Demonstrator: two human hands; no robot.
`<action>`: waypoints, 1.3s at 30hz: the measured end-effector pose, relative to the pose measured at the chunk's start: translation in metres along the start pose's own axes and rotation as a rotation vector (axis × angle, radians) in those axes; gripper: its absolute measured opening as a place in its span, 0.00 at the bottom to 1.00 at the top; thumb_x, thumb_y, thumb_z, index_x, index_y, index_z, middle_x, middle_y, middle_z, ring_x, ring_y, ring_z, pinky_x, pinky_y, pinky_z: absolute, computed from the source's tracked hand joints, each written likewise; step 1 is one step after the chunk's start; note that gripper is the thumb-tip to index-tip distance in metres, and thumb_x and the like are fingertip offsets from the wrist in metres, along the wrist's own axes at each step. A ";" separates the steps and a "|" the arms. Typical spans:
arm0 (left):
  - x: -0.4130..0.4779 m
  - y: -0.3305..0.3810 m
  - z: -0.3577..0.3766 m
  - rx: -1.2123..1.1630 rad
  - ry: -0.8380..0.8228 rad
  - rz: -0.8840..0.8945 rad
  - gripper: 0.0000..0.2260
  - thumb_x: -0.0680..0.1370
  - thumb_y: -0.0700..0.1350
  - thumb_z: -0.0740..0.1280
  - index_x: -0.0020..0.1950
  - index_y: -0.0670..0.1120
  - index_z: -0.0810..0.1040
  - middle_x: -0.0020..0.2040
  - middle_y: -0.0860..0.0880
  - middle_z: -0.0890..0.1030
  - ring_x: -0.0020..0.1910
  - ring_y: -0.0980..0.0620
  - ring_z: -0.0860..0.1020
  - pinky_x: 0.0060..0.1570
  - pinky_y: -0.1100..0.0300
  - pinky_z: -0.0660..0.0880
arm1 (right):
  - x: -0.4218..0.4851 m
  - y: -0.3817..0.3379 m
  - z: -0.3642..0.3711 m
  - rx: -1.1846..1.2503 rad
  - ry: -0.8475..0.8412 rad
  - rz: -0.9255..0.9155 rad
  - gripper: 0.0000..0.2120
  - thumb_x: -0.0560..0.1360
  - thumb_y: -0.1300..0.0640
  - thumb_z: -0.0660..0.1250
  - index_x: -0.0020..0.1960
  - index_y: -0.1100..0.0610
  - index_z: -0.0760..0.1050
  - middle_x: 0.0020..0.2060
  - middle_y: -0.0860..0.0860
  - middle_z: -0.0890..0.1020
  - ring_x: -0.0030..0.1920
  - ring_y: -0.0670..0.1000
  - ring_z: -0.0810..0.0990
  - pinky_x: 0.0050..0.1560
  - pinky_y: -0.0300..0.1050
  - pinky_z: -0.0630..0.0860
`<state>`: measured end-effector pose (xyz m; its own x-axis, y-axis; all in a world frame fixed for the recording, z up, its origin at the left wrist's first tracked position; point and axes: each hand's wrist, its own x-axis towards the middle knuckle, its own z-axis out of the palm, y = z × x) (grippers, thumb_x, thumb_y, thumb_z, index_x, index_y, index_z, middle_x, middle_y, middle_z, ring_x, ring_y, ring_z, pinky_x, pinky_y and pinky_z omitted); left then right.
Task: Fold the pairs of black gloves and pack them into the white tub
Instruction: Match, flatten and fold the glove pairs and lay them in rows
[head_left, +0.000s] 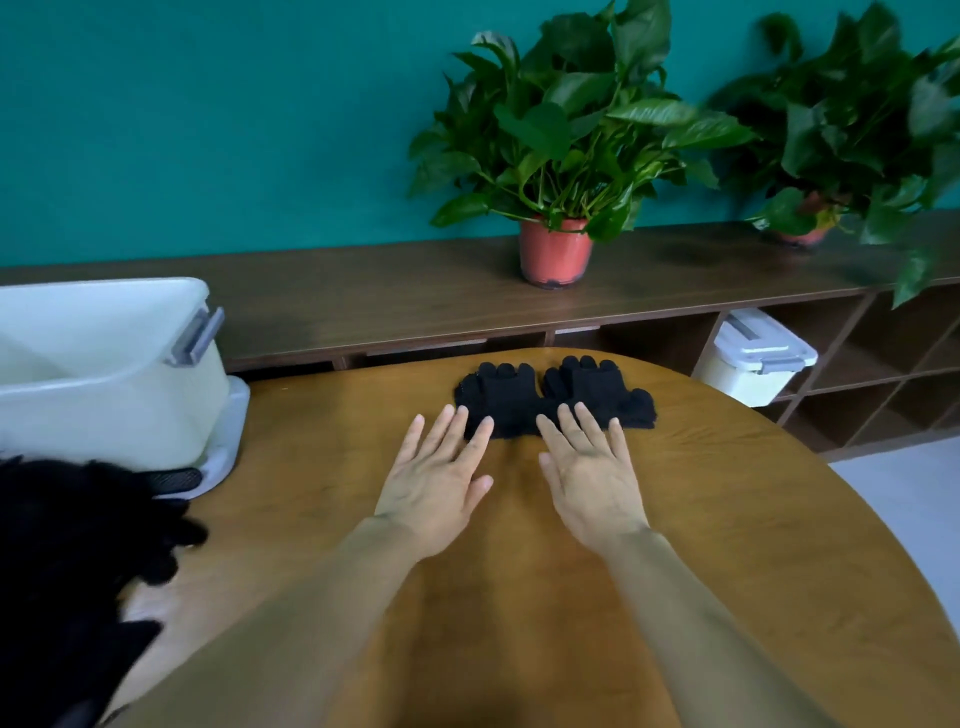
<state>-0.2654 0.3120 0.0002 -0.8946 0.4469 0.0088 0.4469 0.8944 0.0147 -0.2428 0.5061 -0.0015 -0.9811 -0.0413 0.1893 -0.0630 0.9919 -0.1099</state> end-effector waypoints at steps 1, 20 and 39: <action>-0.013 -0.004 -0.005 0.007 -0.003 -0.012 0.26 0.85 0.57 0.43 0.77 0.54 0.31 0.81 0.48 0.37 0.78 0.51 0.32 0.76 0.49 0.31 | -0.005 -0.012 -0.005 -0.009 -0.014 -0.022 0.24 0.85 0.48 0.45 0.80 0.50 0.51 0.79 0.52 0.54 0.80 0.52 0.43 0.77 0.54 0.38; -0.287 -0.134 -0.033 -0.011 0.236 -0.078 0.28 0.82 0.55 0.46 0.79 0.44 0.62 0.77 0.44 0.66 0.79 0.46 0.58 0.75 0.56 0.40 | -0.147 -0.218 -0.039 0.093 -0.123 -0.456 0.25 0.84 0.46 0.45 0.78 0.52 0.61 0.76 0.53 0.65 0.79 0.52 0.51 0.77 0.52 0.40; -0.326 -0.102 0.029 -0.053 -0.037 -0.034 0.37 0.77 0.67 0.33 0.81 0.48 0.42 0.81 0.48 0.42 0.79 0.51 0.36 0.76 0.56 0.33 | -0.183 -0.237 0.006 0.013 -0.416 -0.505 0.45 0.64 0.30 0.19 0.79 0.45 0.34 0.78 0.47 0.34 0.76 0.45 0.32 0.76 0.46 0.33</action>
<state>-0.0189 0.0758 -0.0330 -0.9082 0.4175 -0.0298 0.4149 0.9073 0.0677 -0.0491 0.2779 -0.0161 -0.8189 -0.5473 -0.1726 -0.5344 0.8369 -0.1185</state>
